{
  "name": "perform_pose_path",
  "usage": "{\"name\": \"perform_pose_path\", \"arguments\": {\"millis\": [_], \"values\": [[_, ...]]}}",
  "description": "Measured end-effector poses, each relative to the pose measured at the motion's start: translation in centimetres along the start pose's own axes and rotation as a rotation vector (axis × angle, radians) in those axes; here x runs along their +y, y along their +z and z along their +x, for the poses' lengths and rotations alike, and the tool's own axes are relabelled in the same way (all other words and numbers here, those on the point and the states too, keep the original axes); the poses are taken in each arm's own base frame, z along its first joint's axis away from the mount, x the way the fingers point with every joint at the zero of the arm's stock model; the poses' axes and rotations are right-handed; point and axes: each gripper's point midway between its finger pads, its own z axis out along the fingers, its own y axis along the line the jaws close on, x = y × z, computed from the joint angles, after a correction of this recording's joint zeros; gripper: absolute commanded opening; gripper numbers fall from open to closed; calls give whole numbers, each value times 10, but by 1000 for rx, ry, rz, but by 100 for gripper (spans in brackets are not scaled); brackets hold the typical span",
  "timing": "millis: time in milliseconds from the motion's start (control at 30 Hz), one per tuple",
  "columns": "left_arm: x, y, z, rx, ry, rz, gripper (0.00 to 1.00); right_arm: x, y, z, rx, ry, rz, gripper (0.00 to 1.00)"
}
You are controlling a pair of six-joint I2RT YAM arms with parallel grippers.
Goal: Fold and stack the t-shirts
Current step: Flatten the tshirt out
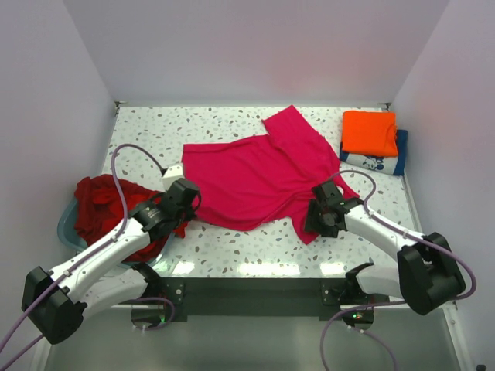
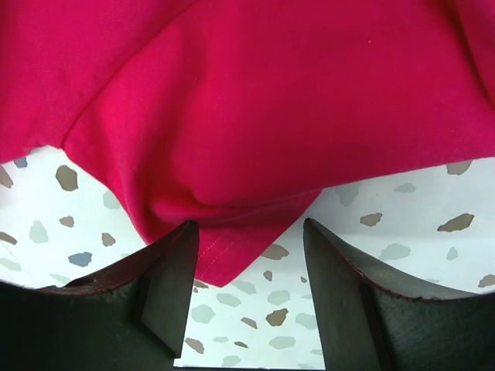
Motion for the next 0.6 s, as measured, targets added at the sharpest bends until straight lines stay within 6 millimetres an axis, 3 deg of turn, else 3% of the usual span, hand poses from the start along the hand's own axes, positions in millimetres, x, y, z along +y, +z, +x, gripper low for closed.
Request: {"name": "perform_pose_path", "arguments": {"millis": [167,200,333,433,600], "values": [[-1,1,-1,-2,12,3,0,1,5,-6,-23,1,19,40],[-1,1,-1,-2,14,4,0,1,6,-7,-30,1,24,29],[-1,1,-1,-2,22,6,0,4,8,-10,-47,0,25,8],[-1,1,-1,-3,30,7,0,6,6,-7,-53,-7,32,0],[0,2,-2,-4,48,10,0,7,-10,9,-50,-23,38,0]]}}
